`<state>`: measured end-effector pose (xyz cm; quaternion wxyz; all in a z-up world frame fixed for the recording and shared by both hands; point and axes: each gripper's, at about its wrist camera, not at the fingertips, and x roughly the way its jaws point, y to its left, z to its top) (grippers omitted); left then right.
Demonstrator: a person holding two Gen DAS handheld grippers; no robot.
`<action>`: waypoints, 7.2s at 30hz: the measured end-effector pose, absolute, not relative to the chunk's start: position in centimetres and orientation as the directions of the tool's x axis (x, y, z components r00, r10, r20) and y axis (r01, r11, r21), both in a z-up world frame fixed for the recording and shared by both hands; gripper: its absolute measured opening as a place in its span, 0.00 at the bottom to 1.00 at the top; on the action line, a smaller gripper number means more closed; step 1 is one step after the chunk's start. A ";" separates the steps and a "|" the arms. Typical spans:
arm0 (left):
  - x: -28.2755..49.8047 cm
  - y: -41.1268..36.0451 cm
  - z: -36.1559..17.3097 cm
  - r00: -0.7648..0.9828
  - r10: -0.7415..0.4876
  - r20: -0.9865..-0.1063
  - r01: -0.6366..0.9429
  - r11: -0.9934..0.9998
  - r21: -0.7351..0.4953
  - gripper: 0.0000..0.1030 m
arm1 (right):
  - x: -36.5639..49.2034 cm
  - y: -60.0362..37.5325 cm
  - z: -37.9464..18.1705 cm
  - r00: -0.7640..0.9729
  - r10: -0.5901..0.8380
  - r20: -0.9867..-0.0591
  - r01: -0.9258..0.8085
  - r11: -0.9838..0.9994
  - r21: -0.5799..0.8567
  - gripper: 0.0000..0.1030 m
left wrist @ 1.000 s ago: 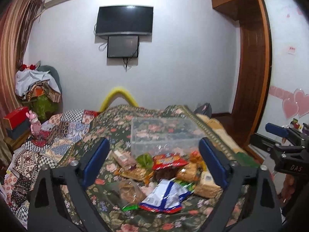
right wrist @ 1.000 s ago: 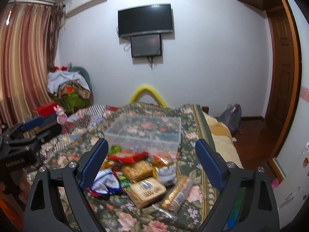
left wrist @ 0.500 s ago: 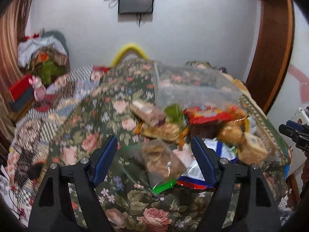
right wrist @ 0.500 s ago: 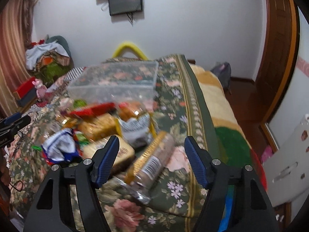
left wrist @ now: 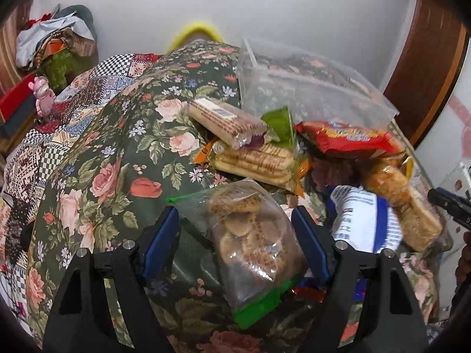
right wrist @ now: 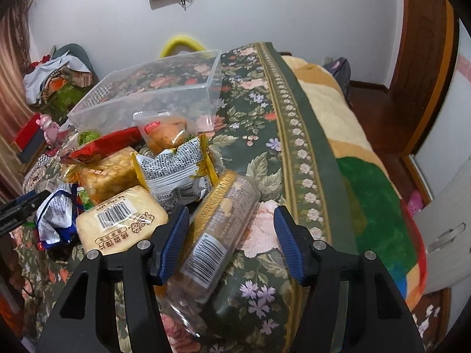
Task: Organize snacks
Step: 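Grasp the cookie bag with the left tool while the right tool grasps the wafer roll, then carry both snacks over the clear box and release them inside, then grasp the striped wafer pack with the left tool while the right tool grasps the white chip bag, then lower both held snacks into the clear box and open both tools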
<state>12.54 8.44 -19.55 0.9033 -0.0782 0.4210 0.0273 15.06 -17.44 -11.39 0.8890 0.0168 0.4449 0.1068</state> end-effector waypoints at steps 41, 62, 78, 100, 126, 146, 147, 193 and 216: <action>12.8 7.5 -11.8 0.771 -0.007 -0.637 -0.055 0.996 -0.077 0.43 | 16.4 -18.3 -7.1 0.682 0.265 -0.682 -0.158 0.964 0.216 0.33; 22.5 3.8 -7.5 0.814 -0.089 -0.574 0.052 0.995 -0.080 0.43 | 22.1 -13.4 -3.7 0.749 0.360 -0.556 -0.286 0.933 0.218 0.33; 31.6 3.2 -11.8 0.728 -0.079 -0.681 0.049 0.997 -0.063 0.43 | 28.8 -10.4 -7.5 0.641 0.358 -0.679 -0.303 0.931 0.205 0.33; 32.9 4.8 -13.7 0.677 -0.105 -0.729 0.033 0.993 -0.112 0.46 | 30.1 -8.2 -8.0 0.580 0.326 -0.746 -0.386 0.917 0.101 0.33; 23.4 11.4 -12.8 0.685 -0.015 -0.728 -0.060 0.995 -0.078 0.54 | 22.1 -14.3 -6.2 0.644 0.321 -0.694 -0.328 0.936 0.128 0.51; 23.2 12.4 -19.2 0.594 0.016 -0.804 -0.150 0.984 -0.092 0.58 | 18.8 -14.3 -11.8 0.522 0.317 -0.791 -0.314 0.935 0.167 0.71; 23.2 12.6 -19.3 0.595 0.019 -0.804 -0.154 0.984 -0.090 0.58 | 18.9 -14.3 -12.0 0.518 0.316 -0.795 -0.312 0.935 0.168 0.71; 20.9 5.7 -7.9 0.787 -0.093 -0.610 0.015 0.991 -0.132 0.43 | 20.6 -14.0 -4.0 0.689 0.383 -0.615 -0.338 0.921 0.194 0.44; 30.4 0.4 -9.4 0.741 -0.150 -0.654 0.095 0.988 -0.119 0.43 | 27.8 -10.4 -5.4 0.655 0.401 -0.640 -0.364 0.910 0.198 0.44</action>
